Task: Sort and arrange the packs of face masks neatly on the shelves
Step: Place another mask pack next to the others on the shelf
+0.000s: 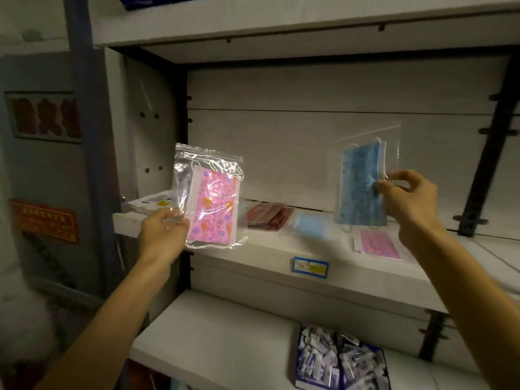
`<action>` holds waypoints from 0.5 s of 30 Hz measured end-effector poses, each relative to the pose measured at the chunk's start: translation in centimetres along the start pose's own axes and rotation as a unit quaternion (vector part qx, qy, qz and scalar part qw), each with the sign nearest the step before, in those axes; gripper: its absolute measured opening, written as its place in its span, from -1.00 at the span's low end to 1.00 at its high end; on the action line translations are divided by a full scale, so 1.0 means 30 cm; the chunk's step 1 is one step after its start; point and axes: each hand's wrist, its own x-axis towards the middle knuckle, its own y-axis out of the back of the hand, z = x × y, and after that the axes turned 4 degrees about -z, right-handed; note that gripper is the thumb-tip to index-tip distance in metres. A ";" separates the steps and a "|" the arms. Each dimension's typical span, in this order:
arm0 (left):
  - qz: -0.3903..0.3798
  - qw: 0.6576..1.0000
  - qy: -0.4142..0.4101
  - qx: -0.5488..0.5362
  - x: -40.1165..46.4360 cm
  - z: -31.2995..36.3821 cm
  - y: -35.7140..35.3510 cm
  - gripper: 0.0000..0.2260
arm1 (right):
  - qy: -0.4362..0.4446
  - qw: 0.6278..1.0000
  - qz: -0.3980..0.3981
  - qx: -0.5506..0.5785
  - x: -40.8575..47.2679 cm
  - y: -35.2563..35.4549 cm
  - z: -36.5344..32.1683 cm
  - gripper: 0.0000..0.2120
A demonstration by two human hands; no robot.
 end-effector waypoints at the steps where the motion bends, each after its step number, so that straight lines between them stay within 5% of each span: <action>1: -0.022 1.000 0.000 -0.008 -0.002 -0.001 -0.026 -0.84 | 0.002 1.000 0.014 -0.009 0.000 0.017 -0.005 -0.88; 15: -0.249 0.966 0.008 -0.063 -0.107 0.107 -0.546 -0.90 | -0.043 0.994 0.094 -0.043 0.016 0.335 0.003 -0.92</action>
